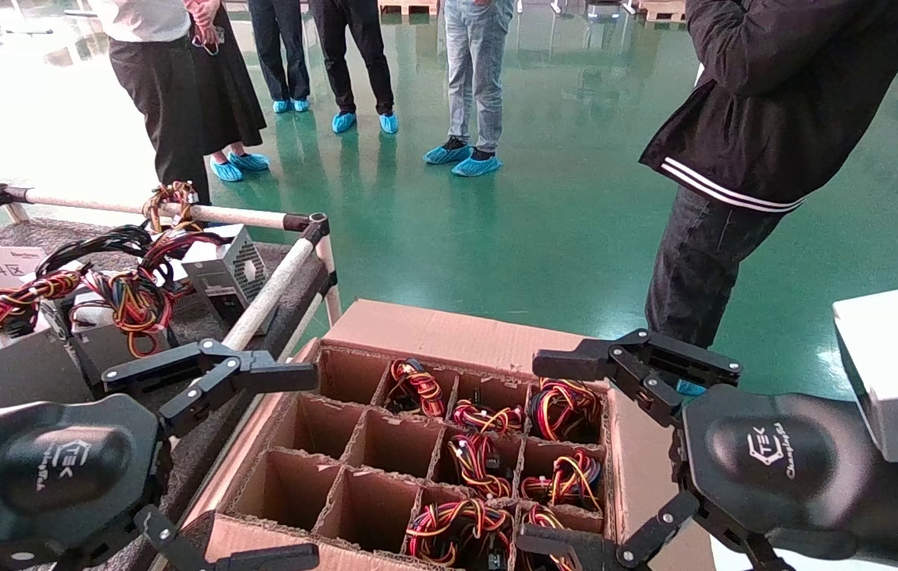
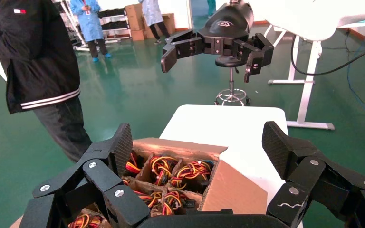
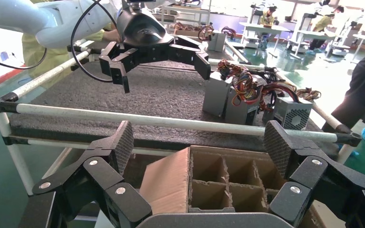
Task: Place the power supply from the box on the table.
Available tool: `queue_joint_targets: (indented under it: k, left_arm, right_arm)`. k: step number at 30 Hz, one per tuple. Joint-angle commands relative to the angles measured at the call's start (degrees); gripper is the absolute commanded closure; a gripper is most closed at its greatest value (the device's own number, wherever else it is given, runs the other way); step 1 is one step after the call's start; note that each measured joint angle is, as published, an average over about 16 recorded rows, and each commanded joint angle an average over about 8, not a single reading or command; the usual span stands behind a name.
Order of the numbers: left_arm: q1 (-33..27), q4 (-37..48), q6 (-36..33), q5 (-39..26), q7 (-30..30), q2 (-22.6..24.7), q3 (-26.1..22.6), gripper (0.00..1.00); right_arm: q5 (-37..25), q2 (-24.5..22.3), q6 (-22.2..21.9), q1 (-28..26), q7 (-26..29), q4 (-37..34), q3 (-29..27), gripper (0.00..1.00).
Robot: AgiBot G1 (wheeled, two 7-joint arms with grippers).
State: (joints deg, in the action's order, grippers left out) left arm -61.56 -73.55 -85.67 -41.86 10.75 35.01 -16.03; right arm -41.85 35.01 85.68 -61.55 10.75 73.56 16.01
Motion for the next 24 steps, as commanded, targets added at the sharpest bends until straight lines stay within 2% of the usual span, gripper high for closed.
queue_joint_targets:
  k: [1,14,16,22,24]
  left_arm:
    - [0.0,0.0,0.0,0.0,0.0,0.0,0.0,0.0]
    - [0.0,0.0,0.0,0.0,0.0,0.0,0.0,0.0]
    - [0.0,0.0,0.0,0.0,0.0,0.0,0.0,0.0]
    - [0.0,0.0,0.0,0.0,0.0,0.0,0.0,0.0]
    - [0.0,0.0,0.0,0.0,0.0,0.0,0.0,0.0]
  right_arm:
    - [0.0,0.0,0.0,0.0,0.0,0.0,0.0,0.0]
    - [0.0,0.0,0.0,0.0,0.0,0.0,0.0,0.01]
    - [0.0,0.0,0.0,0.0,0.0,0.0,0.0,0.18]
    - [0.0,0.0,0.0,0.0,0.0,0.0,0.0,0.92]
    - [0.0,0.0,0.0,0.0,0.0,0.0,0.0,1.0]
